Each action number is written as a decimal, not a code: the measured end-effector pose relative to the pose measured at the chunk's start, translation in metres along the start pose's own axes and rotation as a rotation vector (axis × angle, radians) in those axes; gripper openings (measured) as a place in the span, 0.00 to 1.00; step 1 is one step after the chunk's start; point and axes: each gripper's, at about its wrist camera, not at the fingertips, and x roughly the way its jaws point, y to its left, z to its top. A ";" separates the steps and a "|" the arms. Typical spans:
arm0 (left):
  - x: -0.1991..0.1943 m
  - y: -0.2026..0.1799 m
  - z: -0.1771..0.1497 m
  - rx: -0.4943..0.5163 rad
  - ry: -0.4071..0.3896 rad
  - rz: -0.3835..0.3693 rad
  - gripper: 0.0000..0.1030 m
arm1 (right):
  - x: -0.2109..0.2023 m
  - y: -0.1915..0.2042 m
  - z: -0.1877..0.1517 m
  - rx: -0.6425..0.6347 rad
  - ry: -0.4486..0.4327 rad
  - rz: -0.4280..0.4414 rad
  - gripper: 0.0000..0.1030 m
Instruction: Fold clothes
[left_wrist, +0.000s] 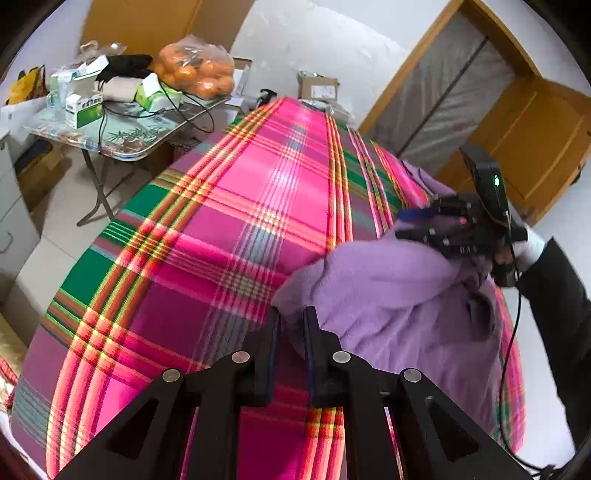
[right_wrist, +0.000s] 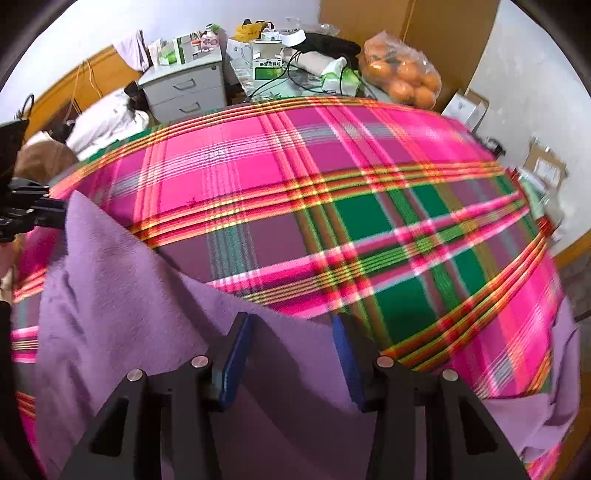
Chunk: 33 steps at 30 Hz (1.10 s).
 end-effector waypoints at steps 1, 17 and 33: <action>0.000 0.002 0.001 -0.013 -0.002 -0.007 0.15 | 0.000 0.000 -0.001 -0.003 0.005 0.012 0.43; 0.027 -0.001 0.014 -0.006 0.018 -0.067 0.10 | -0.032 0.007 0.023 -0.005 -0.105 -0.203 0.03; 0.019 0.004 0.155 0.047 -0.219 0.047 0.08 | -0.073 -0.043 0.086 0.267 -0.344 -0.480 0.03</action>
